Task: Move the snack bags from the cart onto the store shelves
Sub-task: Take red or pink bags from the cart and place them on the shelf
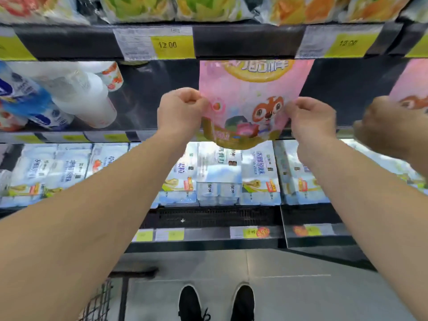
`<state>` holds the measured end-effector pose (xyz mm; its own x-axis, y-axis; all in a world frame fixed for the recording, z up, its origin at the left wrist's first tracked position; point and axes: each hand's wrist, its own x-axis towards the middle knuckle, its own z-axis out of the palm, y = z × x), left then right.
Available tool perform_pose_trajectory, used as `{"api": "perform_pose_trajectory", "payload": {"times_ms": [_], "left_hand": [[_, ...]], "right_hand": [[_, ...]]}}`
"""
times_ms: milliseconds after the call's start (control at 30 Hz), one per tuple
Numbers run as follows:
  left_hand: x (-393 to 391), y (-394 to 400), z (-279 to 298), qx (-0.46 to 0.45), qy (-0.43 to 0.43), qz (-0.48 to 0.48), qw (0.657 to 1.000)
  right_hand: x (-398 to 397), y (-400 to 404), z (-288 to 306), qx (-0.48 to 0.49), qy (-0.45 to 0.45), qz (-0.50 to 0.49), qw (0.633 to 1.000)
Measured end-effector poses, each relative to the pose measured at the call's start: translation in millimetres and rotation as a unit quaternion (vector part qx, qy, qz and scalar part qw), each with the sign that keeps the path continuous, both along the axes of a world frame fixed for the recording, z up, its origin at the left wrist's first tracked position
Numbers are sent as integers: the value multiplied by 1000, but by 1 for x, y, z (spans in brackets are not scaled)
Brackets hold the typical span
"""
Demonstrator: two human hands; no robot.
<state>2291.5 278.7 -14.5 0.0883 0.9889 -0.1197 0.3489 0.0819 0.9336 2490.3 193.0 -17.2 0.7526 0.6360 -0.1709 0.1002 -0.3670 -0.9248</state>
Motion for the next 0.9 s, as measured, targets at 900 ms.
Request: {"api": "perform_pose_trajectory", "payload": {"times_ms": [900], "left_hand": [[33, -13, -35, -1, -108, -82, 991]], "right_hand": [[-31, 6, -39, 98, -85, 61, 990]]}}
